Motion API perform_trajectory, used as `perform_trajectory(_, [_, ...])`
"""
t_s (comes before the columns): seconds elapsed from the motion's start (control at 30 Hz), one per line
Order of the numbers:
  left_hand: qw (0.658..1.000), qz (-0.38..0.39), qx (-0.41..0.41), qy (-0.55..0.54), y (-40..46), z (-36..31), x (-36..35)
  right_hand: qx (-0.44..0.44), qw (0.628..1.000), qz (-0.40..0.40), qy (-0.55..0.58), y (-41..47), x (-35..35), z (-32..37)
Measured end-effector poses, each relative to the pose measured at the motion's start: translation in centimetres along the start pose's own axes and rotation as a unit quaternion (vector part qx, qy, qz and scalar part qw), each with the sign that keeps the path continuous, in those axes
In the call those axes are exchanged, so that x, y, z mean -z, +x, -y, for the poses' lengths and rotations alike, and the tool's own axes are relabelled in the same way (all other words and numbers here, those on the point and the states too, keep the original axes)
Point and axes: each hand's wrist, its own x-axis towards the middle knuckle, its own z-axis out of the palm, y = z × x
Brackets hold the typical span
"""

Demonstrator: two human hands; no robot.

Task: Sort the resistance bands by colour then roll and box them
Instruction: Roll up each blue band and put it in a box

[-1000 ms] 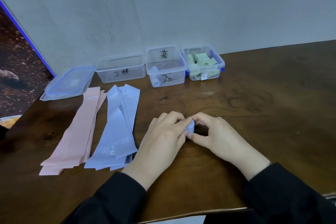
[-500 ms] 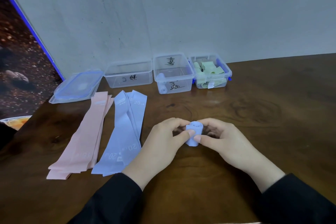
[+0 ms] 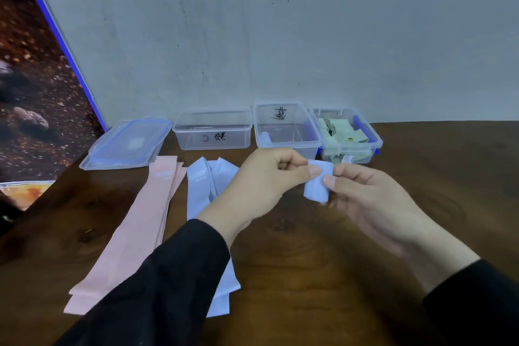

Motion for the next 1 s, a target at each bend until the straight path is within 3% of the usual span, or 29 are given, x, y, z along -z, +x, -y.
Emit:
perform_trajectory(0.13, [0.997, -0.082, 0.014, 0.006, 3.7, 2.1, 2.0, -0.015, 0.999, -0.018, -0.029, 4.9, 0.5, 2.4])
perform_trajectory(0.23, [0.980, -0.173, 0.041, 0.093, 6.9, 5.6, 3.9, -0.025, 0.993, -0.025, -0.109, 9.9, 1.2, 3.5])
perform_trajectory(0.33, [0.968, -0.201, 0.027, 0.145, 8.5, 8.3, 4.7, -0.028, 0.976, -0.039, -0.211, 14.9, 1.6, 3.9])
perform_trajectory(0.57, [0.973, -0.181, -0.015, 0.144, 8.9, 12.0, 4.6, -0.069, 0.931, -0.065, -0.352, 25.4, 0.2, 2.6])
perform_trajectory(1.0, [0.987, -0.128, 0.046, 0.090, 10.0, 13.0, 4.9, -0.160, 0.812, -0.093, -0.553, 33.6, -3.8, -1.5])
